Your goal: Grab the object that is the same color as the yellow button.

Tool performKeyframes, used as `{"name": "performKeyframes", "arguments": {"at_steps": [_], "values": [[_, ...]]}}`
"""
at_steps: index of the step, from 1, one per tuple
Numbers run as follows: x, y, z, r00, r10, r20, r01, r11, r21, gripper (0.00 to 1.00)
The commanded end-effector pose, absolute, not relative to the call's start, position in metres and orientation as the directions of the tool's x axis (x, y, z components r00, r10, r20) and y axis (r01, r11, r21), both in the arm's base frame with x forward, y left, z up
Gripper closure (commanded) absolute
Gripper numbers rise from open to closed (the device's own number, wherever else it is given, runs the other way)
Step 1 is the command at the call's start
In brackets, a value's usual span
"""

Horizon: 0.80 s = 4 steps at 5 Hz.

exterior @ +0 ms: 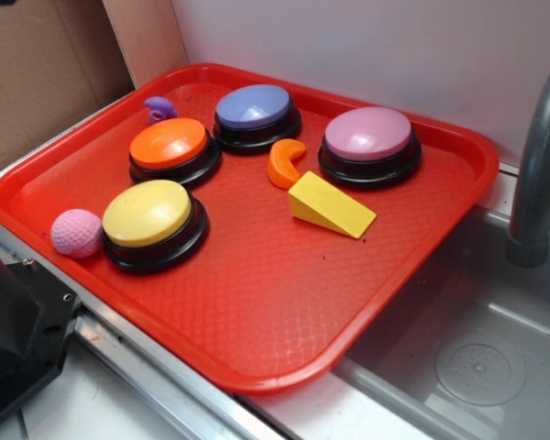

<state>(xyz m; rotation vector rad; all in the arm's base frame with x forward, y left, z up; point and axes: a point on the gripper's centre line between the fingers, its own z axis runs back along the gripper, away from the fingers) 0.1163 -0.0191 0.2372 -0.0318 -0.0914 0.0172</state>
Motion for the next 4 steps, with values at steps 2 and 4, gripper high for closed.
{"name": "performKeyframes", "arguments": {"at_steps": [2,4], "values": [[0.129,-0.025,0.231,0.995,0.069,0.070,-0.068,0.998,-0.012,0.00],[0.186,-0.047,0.197,0.973,0.231,0.026,-0.231,0.973,-0.013,0.00]]}}
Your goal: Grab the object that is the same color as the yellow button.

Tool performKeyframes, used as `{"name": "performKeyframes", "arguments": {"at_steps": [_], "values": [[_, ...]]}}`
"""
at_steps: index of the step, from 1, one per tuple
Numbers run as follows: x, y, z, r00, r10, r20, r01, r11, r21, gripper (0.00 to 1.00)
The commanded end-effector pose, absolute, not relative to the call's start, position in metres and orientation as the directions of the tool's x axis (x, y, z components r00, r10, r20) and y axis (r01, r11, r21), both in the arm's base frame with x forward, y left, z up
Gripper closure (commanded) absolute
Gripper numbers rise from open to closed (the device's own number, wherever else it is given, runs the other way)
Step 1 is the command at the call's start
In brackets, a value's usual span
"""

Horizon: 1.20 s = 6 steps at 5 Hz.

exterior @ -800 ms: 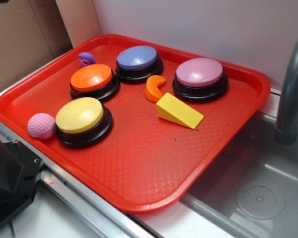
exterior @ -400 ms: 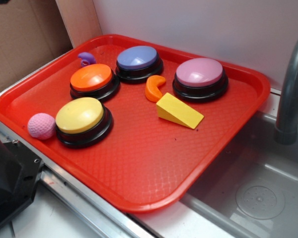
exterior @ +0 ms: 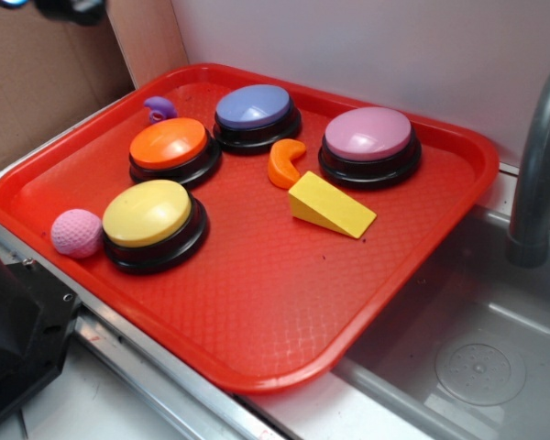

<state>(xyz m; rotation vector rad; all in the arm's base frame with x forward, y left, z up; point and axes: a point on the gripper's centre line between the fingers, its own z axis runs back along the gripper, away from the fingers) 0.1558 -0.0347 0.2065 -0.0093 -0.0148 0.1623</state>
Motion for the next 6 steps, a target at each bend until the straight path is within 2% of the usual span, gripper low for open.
{"name": "performKeyframes", "arguments": {"at_steps": [1,2,3,4,5,6], "values": [[0.216,-0.064,0.175,0.929,0.369,0.030,-0.368,0.929,-0.029,0.00],[0.235,-0.078,0.154,0.824,0.563,0.068,-0.559,0.826,-0.071,0.00],[0.245,-0.090,0.137,0.763,0.638,0.099,-0.632,0.770,-0.089,0.00],[0.251,-0.099,0.114,0.607,0.784,0.128,-0.775,0.620,-0.120,0.00],[0.258,-0.103,0.092,0.532,0.837,0.129,-0.829,0.546,-0.123,0.00],[0.263,-0.105,0.068,0.460,0.875,0.152,-0.857,0.482,-0.182,0.00]]}}
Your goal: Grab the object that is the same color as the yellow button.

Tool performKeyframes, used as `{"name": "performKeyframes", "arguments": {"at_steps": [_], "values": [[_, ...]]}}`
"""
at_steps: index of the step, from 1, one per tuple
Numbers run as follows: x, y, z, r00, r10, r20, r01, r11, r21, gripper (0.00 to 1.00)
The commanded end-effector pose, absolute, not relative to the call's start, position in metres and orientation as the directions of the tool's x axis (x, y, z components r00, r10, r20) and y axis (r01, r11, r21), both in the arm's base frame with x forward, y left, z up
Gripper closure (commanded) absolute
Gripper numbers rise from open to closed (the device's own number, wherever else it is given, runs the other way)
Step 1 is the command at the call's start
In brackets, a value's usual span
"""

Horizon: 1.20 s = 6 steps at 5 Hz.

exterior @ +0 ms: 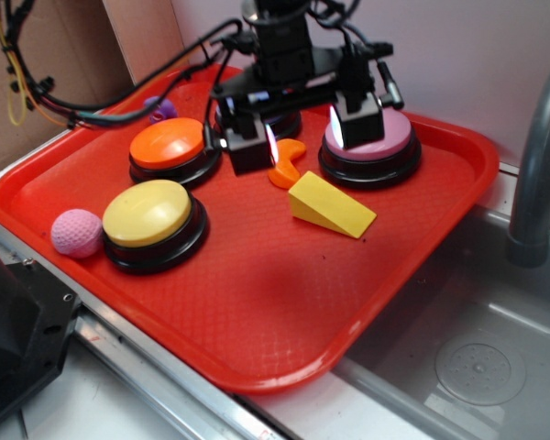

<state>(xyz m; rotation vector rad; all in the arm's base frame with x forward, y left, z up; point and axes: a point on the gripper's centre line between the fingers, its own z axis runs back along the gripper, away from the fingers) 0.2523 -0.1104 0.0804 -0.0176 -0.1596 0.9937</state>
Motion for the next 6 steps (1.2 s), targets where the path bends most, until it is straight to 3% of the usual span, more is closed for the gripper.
{"name": "performKeyframes", "arguments": {"at_steps": [1,2,4,5,6], "values": [[0.274,-0.103,0.052,0.460,0.877,0.141,-0.861,0.479,-0.171,0.00],[0.280,-0.102,0.039,0.468,0.873,0.139,-0.865,0.485,-0.130,0.00],[0.290,-0.101,0.027,0.466,0.871,0.158,-0.869,0.484,-0.105,0.00],[0.291,-0.103,0.029,0.534,0.824,0.191,-0.827,0.556,-0.088,0.00],[0.289,-0.103,0.031,0.530,0.826,0.194,-0.829,0.553,-0.089,1.00]]}}
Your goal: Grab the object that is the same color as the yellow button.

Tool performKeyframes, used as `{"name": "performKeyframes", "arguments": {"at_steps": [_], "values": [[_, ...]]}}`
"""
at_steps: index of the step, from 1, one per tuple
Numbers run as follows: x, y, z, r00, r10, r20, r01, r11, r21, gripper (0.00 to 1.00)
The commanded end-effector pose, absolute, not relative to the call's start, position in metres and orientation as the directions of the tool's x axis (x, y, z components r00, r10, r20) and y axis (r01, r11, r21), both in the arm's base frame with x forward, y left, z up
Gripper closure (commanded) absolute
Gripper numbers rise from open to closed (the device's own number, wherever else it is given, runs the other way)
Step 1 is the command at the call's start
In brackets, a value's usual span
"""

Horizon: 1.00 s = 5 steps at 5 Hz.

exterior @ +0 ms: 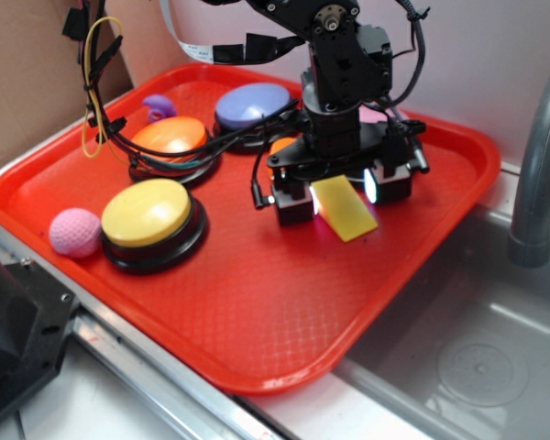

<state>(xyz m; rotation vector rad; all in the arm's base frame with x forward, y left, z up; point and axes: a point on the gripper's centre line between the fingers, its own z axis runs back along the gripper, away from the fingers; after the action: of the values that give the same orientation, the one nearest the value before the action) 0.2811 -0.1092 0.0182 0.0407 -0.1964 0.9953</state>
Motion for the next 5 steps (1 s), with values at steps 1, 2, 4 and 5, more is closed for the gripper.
{"name": "performKeyframes", "arguments": {"at_steps": [1,2,4,5], "values": [[0.289,-0.105,0.033,0.549,0.808,0.212,-0.815,0.574,-0.080,1.00],[0.282,-0.106,0.042,0.569,0.792,0.221,-0.803,0.593,-0.058,1.00],[0.261,-0.093,0.081,0.689,0.704,0.173,-0.720,0.692,0.051,1.00],[0.254,-0.076,0.109,0.781,0.613,0.117,-0.624,0.766,0.156,1.00]]}}
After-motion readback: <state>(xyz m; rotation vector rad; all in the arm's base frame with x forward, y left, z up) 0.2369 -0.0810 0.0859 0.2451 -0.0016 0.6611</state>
